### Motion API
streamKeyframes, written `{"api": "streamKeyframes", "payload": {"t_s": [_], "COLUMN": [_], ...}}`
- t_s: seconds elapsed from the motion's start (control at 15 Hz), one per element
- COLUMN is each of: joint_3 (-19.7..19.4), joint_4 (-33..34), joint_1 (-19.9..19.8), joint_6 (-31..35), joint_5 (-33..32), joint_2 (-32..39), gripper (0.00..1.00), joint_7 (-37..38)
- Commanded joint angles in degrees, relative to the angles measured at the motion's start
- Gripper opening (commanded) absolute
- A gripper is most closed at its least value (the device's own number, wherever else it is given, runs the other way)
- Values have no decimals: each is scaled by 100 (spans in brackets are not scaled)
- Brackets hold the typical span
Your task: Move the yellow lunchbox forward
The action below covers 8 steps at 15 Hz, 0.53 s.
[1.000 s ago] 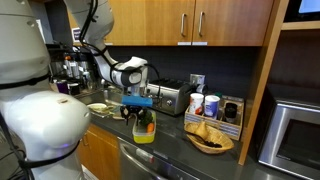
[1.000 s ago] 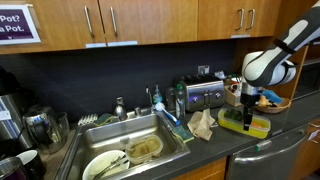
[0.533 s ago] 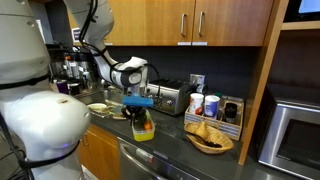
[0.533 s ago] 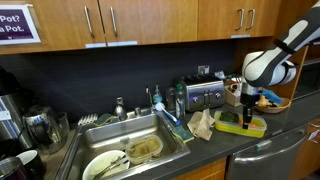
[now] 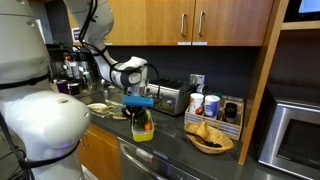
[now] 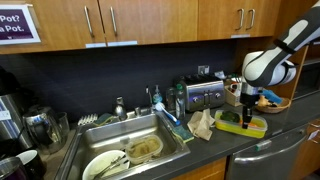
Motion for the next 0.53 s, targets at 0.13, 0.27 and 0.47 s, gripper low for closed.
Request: {"api": "streamKeyframes", "payload": {"t_s": [0.13,0.27,0.47], "joint_3": [-41,-65,-133], "joint_4": [-41,6,86], "joint_1": [46,17,-32], "joint_6": [225,247,370], "joint_5": [275,226,206], "joint_2": [-101,-85,-28], "gripper": [2,2,2], "joint_7": [-227,-309,-409]}}
